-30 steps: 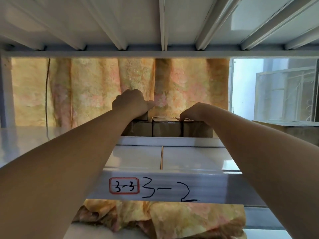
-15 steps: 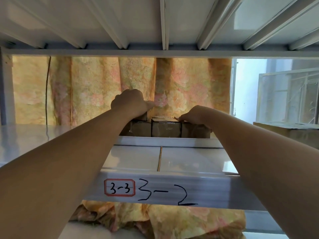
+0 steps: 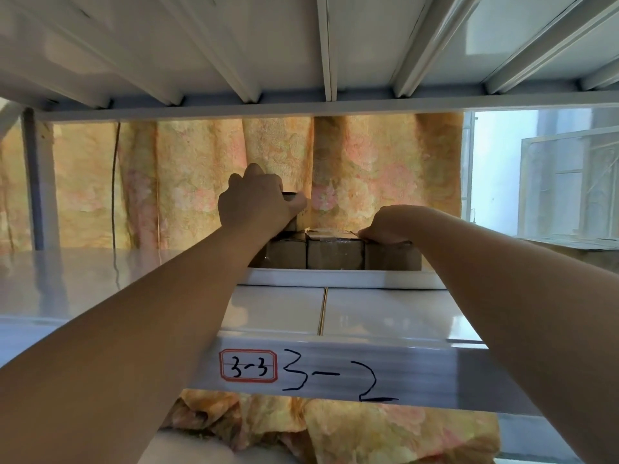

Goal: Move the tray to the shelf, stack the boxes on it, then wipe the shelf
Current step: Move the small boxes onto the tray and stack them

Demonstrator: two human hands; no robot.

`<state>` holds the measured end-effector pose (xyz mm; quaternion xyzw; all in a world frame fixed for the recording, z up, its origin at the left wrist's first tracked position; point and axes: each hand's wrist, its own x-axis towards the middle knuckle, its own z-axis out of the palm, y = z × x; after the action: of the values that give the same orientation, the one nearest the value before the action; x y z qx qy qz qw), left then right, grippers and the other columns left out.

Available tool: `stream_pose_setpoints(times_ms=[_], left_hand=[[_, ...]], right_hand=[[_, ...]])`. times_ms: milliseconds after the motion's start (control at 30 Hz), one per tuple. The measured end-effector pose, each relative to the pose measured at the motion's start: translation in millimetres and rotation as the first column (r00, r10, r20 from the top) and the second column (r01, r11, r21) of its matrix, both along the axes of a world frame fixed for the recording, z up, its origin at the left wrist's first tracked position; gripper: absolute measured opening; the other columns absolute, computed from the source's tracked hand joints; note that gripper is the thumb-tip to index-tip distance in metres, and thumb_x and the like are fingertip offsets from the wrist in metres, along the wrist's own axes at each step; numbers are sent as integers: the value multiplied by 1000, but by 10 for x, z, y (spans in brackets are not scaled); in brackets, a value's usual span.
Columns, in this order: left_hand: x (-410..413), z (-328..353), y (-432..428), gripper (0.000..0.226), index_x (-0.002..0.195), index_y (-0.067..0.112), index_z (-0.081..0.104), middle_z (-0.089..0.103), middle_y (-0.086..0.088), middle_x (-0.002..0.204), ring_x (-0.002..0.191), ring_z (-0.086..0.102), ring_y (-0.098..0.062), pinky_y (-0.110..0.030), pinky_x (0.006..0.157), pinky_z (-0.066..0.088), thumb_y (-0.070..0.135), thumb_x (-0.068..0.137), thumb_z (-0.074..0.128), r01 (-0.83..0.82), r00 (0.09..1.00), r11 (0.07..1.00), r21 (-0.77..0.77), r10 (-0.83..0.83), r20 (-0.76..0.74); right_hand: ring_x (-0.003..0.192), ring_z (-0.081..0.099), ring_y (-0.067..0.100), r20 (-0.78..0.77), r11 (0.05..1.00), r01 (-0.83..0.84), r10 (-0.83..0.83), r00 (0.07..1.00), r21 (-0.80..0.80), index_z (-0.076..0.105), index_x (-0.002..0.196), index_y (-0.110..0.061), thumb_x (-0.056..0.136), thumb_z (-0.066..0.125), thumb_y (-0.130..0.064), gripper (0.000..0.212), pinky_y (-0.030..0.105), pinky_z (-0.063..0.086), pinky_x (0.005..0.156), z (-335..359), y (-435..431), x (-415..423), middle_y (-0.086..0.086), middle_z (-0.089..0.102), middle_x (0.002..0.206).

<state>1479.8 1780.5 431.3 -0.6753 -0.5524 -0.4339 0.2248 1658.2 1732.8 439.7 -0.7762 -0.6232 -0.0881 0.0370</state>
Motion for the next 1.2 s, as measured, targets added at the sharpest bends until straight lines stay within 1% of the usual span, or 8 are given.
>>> stream_pose_setpoints(times_ms=[100, 200, 400, 533, 733, 933, 1067, 1200], left_hand=[[45, 3, -48, 66, 107, 16, 66, 53, -8, 122, 114, 45, -30, -35, 68, 38, 70, 80, 41, -92, 988, 996, 11, 92, -121], [99, 17, -72, 70, 105, 14, 66, 51, -7, 124, 119, 41, -30, -35, 65, 37, 74, 79, 39, -141, 975, 990, -8, 137, -176], [81, -11, -65, 71, 110, 15, 63, 53, -7, 121, 116, 43, -29, -35, 66, 38, 74, 80, 37, -129, 976, 992, -12, 124, -179], [82, -33, -52, 70, 114, 15, 61, 53, -9, 123, 118, 43, -30, -37, 71, 41, 72, 82, 35, -109, 978, 994, -19, 104, -182], [91, -62, -79, 68, 118, 16, 57, 53, -9, 126, 121, 39, -32, -36, 68, 36, 69, 85, 29, -127, 964, 991, -47, 112, -240], [118, -52, -102, 65, 127, 18, 50, 48, -9, 131, 125, 35, -33, -38, 74, 43, 67, 86, 36, -155, 952, 982, -110, 118, -281], [109, -33, -77, 65, 128, 18, 49, 48, -9, 132, 126, 35, -34, -40, 79, 45, 65, 85, 39, -131, 958, 982, -136, 89, -274], [67, -50, -30, 67, 130, 17, 46, 47, -8, 133, 127, 33, -34, -41, 81, 46, 67, 85, 39, -98, 957, 986, -133, 57, -284]], right_hand=[[130, 43, 29, 13, 1000, 0, 0, 1000, -2, 50, 132, -1, 103, 24, -38, 54, 36, 31, 106, 2, 1, 3, 15, 47, 139], [130, 43, 29, 22, 1000, -4, 4, 1000, -3, 49, 132, 0, 103, 24, -38, 53, 35, 31, 106, 2, -6, 5, 15, 47, 139], [131, 42, 28, 45, 1000, -8, 7, 999, 27, 49, 133, 0, 104, 23, -37, 54, 35, 31, 107, -15, -9, 16, 14, 46, 141], [132, 41, 29, 47, 1000, -6, 5, 999, 18, 49, 133, 0, 104, 22, -36, 54, 36, 30, 108, -13, -1, 18, 15, 45, 142], [129, 43, 28, 60, 1000, -5, 4, 998, 13, 51, 129, 1, 104, 23, -37, 54, 35, 31, 107, -18, 6, 37, 15, 48, 138], [130, 42, 28, 58, 1000, 19, -20, 998, 16, 49, 133, 0, 103, 22, -39, 56, 36, 31, 107, -4, 4, 27, 14, 46, 140], [128, 45, 28, 42, 1000, 24, -25, 999, 18, 50, 132, -1, 102, 24, -42, 56, 36, 34, 105, 6, -8, 9, 13, 49, 138], [125, 48, 29, 44, 999, 34, -35, 998, 30, 52, 129, -1, 102, 24, -41, 56, 36, 36, 103, 15, -11, -4, 14, 51, 135]])
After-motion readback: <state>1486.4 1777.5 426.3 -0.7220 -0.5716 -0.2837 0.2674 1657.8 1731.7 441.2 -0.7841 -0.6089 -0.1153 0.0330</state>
